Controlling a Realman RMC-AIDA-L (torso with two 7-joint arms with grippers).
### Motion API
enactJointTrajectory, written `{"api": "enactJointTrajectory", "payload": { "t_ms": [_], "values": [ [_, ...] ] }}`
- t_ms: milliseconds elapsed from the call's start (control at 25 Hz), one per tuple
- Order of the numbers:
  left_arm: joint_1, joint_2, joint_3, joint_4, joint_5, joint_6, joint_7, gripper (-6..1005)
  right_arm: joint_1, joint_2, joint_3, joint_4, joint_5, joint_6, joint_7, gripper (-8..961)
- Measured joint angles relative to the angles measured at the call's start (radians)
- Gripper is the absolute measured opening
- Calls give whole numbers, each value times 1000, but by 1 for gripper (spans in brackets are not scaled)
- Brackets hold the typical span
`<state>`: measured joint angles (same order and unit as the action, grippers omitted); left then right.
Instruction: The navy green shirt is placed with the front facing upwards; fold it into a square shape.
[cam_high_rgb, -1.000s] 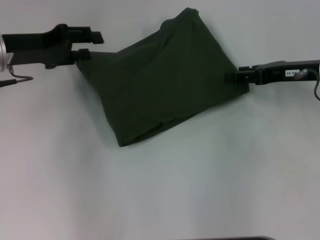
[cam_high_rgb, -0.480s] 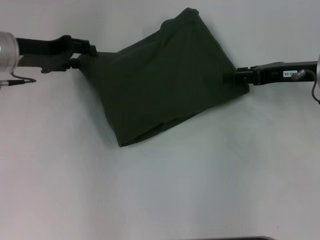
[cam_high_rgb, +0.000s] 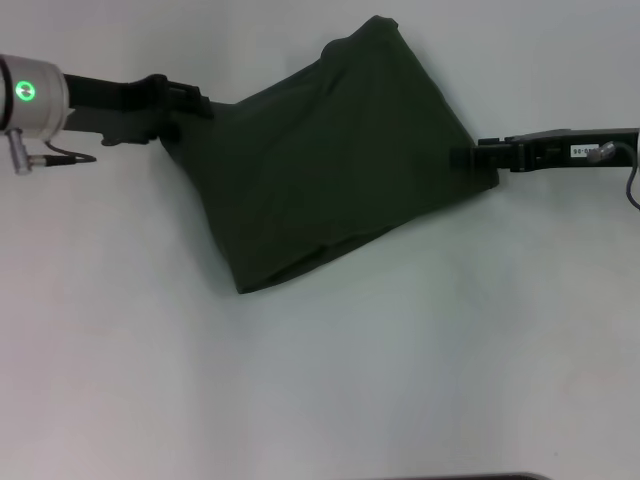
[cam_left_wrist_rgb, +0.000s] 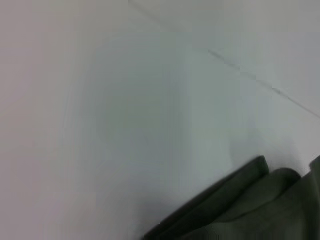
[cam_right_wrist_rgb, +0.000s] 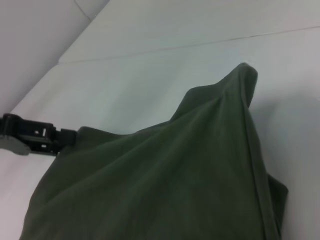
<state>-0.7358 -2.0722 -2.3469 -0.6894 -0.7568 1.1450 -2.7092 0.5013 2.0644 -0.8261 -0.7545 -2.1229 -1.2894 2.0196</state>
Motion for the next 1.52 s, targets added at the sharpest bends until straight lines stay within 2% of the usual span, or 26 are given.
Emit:
{"api": "enactJointTrajectory", "payload": {
  "t_ms": [240, 440, 560, 1200, 1520],
  "values": [
    [-15, 0, 2, 18, 22, -6, -20, 608, -2, 0, 12, 4, 0, -3, 0, 655],
    [-21, 0, 23, 0, 22, 26, -20, 554, 1, 0, 26, 16, 0, -5, 1, 655],
    [-23, 0, 25, 0, 22, 26, -22, 350, 2, 0, 27, 21, 0, -3, 1, 655],
    [31, 8, -28, -37, 12, 34, -45, 2, 13, -1, 32, 42, 2, -1, 1, 655],
    [56, 14, -89, -30, 10, 39, -49, 36, 20, -2, 32, 42, 2, 1, 7, 655]
  ]
}}
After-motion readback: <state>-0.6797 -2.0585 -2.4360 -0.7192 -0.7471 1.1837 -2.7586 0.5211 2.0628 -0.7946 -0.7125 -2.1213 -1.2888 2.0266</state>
